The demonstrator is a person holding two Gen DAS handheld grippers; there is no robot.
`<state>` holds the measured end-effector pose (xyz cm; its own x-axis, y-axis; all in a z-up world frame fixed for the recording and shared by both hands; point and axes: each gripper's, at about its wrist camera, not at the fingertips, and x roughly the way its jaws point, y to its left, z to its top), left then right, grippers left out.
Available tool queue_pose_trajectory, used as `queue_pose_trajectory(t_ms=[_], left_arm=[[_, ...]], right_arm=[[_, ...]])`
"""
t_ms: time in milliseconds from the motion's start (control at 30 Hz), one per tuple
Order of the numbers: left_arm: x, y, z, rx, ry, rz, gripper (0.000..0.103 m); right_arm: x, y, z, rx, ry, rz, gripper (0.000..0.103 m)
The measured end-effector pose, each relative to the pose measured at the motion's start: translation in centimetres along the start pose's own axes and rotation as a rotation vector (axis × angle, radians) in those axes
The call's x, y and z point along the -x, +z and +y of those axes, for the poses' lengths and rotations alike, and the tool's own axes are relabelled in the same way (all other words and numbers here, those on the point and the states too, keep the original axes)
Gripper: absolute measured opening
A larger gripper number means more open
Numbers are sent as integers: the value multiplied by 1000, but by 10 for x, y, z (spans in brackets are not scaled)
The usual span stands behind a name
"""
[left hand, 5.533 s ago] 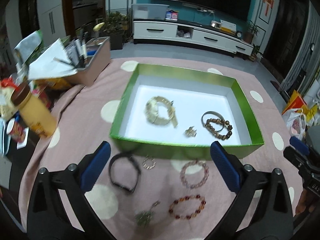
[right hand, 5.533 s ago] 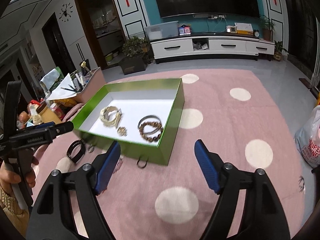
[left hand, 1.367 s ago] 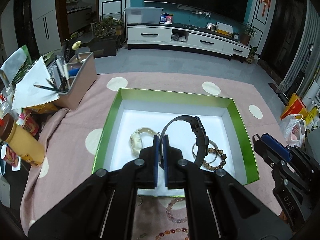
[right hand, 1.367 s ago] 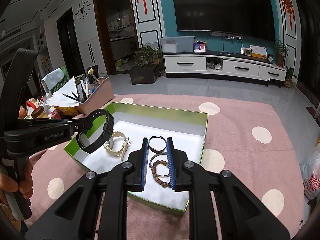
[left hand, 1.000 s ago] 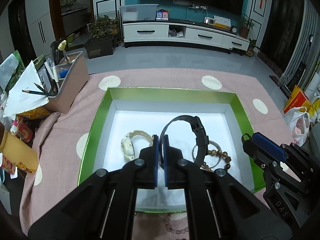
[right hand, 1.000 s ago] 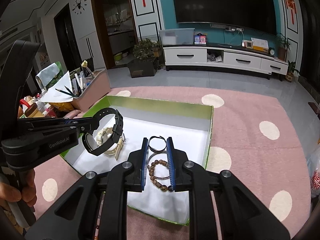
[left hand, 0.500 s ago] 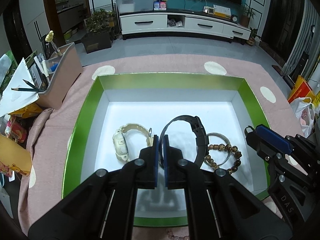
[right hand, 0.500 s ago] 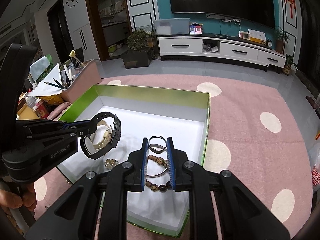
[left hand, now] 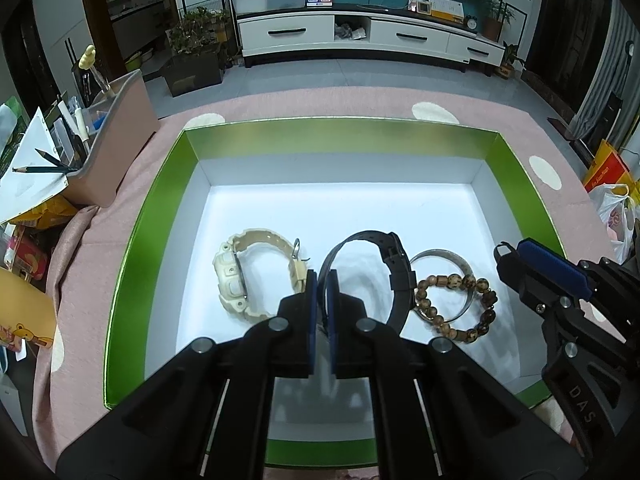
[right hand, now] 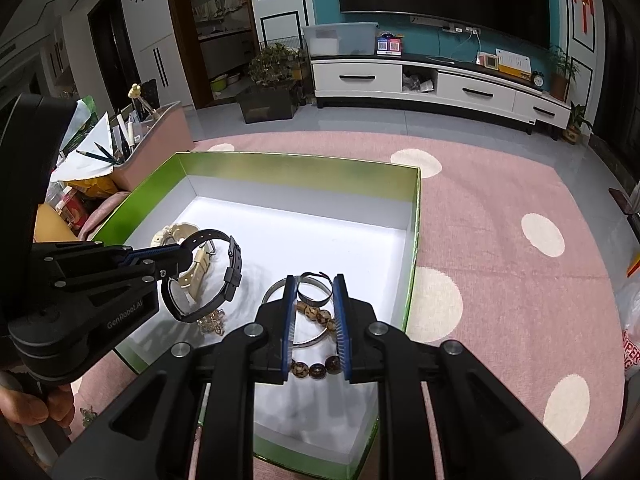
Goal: Organize jewelry
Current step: 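Lower the black watch and ring into the green box and open both tools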
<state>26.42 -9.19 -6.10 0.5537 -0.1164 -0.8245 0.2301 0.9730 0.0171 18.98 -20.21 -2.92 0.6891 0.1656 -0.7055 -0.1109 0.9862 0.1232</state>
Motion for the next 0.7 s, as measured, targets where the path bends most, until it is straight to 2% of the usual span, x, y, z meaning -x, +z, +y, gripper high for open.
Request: queue_pose_trajectory(t_ms=[267,467,500,567,600,633,700], left_arm=[[-5,-2,2,3,4,16,5],[0,-2,2,5,5,-1,8],[2,-2,2,4,3,-5,10],[6,-2,3,5,3,-17,30],[9,-2,3,5,4,-26,36],[14,-3,3,3,7,-42,44],[21,-3,2,-1,11,-57,47]], right_arm=[[-3,0,-1,-5,1,14,18],[-1,-1,-1,-15,2,11,19],[0,-2,-2,-15,-1,10,19],[5,-2,-2,-17,0,2,21],[9,-3,-3,-16,4,-8,26],[12,-3,-3,-16,5,-15,35],[21,-4,-4,-16,4,-34,38]])
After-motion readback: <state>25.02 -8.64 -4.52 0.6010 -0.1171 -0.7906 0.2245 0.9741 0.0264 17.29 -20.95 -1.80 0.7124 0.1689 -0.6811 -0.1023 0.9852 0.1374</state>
